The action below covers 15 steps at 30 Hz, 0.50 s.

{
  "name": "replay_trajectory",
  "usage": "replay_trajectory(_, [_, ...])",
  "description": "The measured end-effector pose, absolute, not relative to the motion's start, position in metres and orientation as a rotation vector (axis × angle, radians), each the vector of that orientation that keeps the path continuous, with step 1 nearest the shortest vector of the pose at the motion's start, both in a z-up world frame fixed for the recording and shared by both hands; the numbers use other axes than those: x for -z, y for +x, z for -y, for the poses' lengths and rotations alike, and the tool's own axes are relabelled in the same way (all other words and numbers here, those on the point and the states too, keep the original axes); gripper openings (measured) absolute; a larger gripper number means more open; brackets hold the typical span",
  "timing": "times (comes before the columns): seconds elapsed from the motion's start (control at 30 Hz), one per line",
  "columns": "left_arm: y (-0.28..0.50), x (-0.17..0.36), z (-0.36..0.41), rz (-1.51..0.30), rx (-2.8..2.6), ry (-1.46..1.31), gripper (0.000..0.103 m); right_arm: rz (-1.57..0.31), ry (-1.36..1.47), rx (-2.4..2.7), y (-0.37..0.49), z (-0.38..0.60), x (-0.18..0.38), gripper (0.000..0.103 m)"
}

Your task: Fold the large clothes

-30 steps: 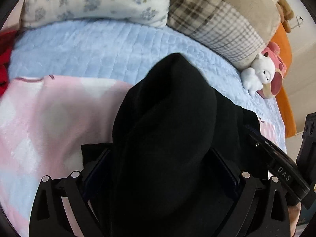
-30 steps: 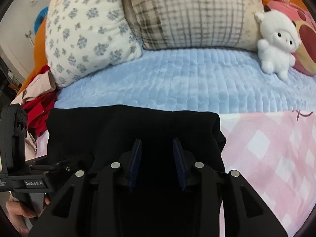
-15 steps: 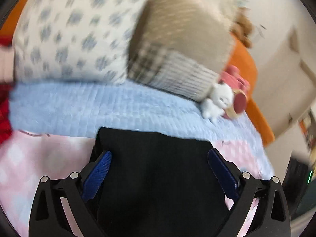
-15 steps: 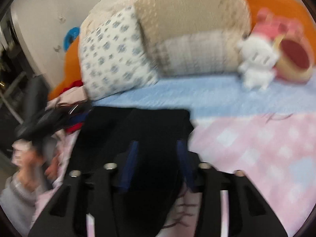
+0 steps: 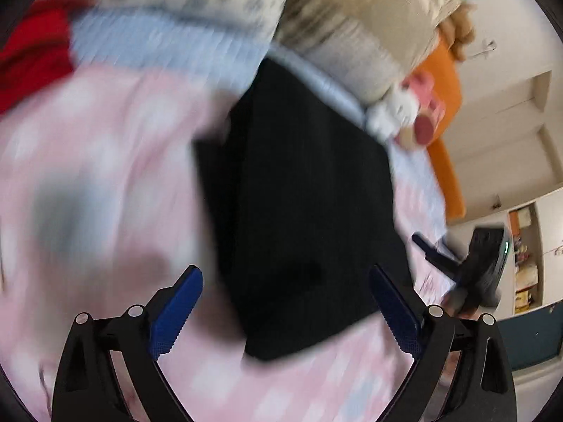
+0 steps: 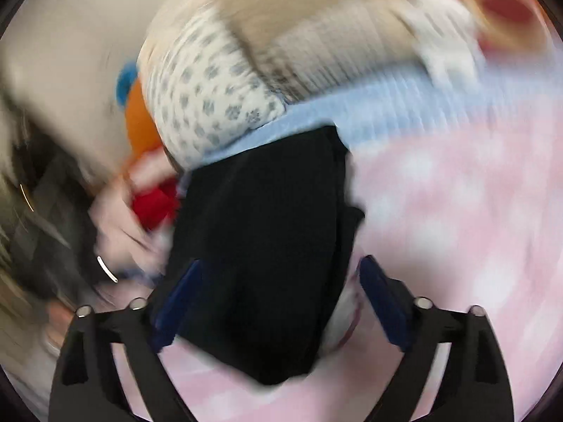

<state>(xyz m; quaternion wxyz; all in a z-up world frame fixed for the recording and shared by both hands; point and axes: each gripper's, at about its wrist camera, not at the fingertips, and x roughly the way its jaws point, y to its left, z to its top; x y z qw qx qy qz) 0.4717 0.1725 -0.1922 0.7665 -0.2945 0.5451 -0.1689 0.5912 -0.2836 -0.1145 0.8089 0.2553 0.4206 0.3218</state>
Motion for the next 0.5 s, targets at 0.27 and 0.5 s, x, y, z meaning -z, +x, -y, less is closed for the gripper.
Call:
replay_trajectory(0.27, [0.453,0.251,-0.179,-1.065,0.354,-1.076,0.099,-1.204,0.958,-0.673,0.595,0.299,0.193,0.091])
replay_trajectory(0.5, [0.455,0.252,-0.187,-1.101,0.385,-1.090,0.100,-1.241,0.949,-0.714,0.616,0.272,0.193,0.093])
